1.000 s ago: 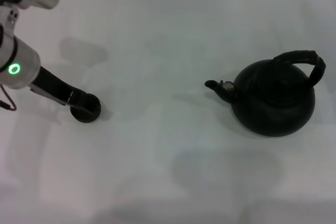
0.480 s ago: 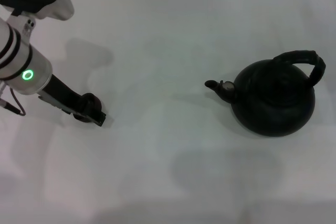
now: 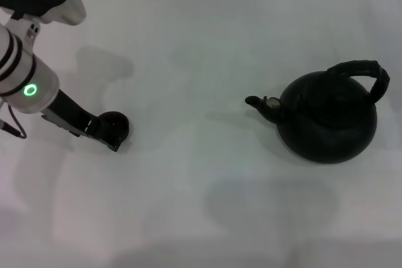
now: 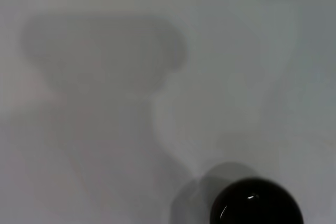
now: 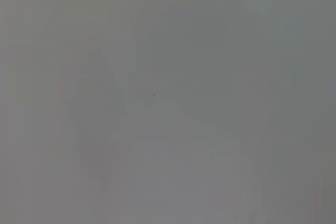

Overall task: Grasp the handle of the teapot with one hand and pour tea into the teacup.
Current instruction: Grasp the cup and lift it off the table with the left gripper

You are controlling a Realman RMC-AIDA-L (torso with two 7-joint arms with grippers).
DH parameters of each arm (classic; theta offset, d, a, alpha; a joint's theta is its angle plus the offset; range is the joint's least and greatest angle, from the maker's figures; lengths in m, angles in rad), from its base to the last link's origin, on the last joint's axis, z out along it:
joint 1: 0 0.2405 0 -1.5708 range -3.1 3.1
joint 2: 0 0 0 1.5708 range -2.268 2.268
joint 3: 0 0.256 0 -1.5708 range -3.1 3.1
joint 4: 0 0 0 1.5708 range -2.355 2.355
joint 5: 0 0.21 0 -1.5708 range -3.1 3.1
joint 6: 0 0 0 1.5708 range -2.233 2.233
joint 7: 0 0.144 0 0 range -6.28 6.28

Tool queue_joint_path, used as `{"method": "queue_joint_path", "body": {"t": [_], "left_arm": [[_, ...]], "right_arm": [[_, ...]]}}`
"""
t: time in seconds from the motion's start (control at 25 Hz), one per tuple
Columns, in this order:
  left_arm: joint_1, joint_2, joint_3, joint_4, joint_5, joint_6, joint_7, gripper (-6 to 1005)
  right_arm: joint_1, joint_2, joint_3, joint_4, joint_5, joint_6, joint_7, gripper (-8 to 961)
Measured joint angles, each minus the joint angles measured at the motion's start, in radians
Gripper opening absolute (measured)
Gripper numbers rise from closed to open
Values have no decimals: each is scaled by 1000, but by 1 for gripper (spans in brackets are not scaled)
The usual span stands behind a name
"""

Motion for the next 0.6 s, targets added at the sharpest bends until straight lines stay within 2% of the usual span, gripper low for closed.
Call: {"method": "queue_joint_path", "body": {"t": [0.6], "left_arm": [[-7, -1, 0, -2, 12, 48, 4, 863]], "right_arm": [[0, 0, 0, 0, 0, 1, 0, 873]]}}
